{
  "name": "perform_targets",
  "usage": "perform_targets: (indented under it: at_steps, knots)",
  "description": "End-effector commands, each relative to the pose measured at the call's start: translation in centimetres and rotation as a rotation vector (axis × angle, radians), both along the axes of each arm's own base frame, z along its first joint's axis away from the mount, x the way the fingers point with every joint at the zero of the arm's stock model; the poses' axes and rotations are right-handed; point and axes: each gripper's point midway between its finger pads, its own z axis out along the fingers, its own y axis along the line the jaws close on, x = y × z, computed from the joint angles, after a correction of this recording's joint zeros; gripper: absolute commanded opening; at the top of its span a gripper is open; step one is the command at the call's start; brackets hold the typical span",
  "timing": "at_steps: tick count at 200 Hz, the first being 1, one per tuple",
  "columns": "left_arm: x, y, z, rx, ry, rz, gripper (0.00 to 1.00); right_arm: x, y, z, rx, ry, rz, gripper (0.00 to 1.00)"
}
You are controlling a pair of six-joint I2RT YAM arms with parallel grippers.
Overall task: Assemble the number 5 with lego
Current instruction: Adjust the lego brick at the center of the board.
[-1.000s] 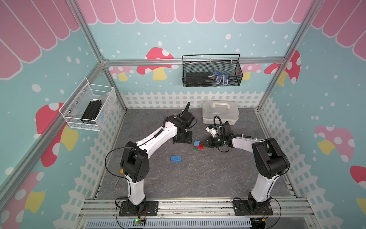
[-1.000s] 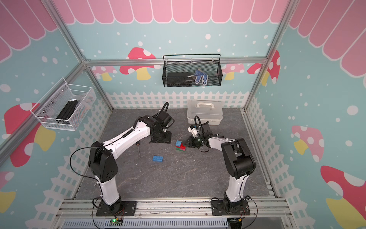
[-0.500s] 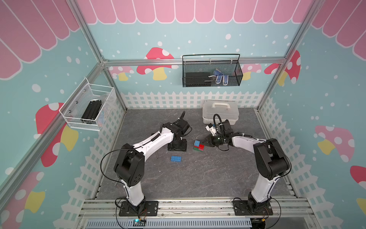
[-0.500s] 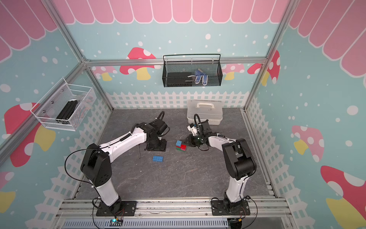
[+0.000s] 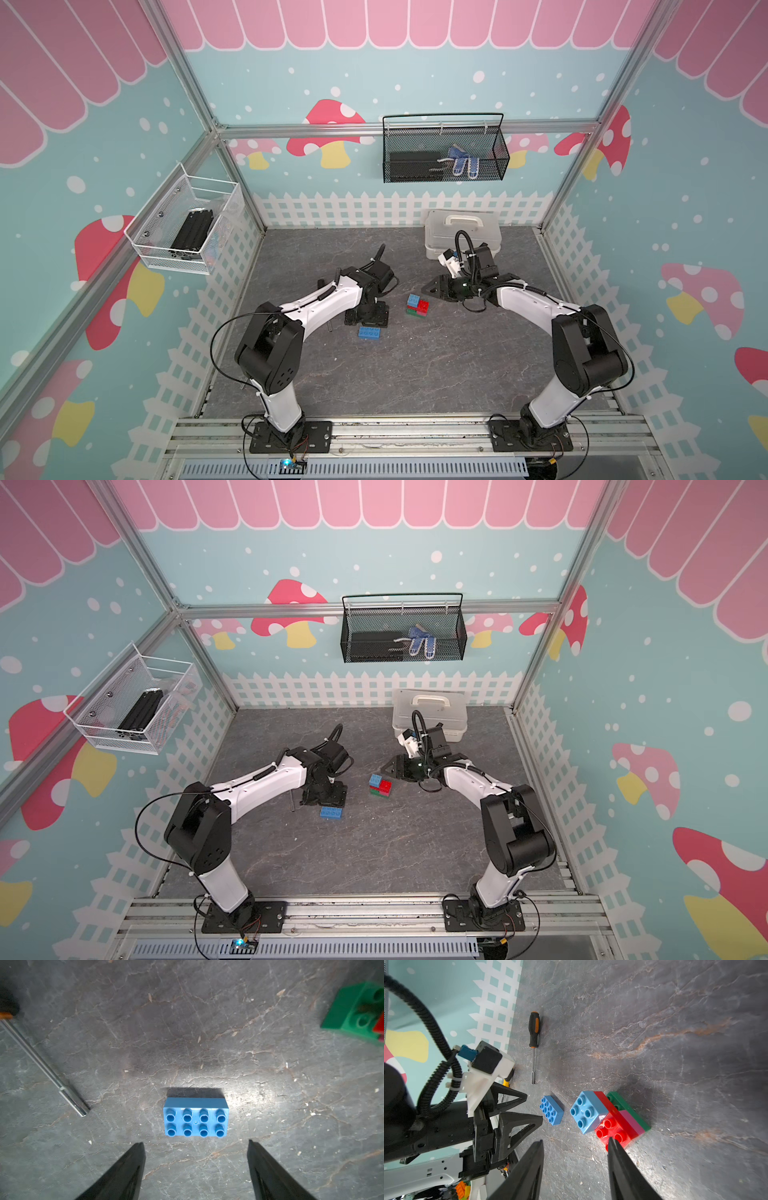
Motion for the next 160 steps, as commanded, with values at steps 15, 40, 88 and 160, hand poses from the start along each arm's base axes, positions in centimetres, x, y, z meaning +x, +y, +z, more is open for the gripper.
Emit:
perform_targets:
  at_steps: [15,40,88,160]
  knots:
    - [0.5,0.3,-0.8,-0.041,-0.016,0.05,0.82,-1.2,-1.3,-1.6,-0.058,0.043,-0.059,0.56]
    - [0.6,1.0,-0.1,-0.034,-0.057,0.034,0.83,-1.6,-1.5,-2.1,-0.063,0.054,-0.059,0.56]
    - [-1.0,1.8,-0.9,0.007,-0.023,-0.09,0.83,-1.8,-1.6,-2.2,-0.069,0.055,-0.055,0.57]
    - [-4.4,3.2,-2.0,-0.004,0.027,-0.08,0.79,-1.6,-1.8,-2.3,-0.084,0.055,-0.068,0.57]
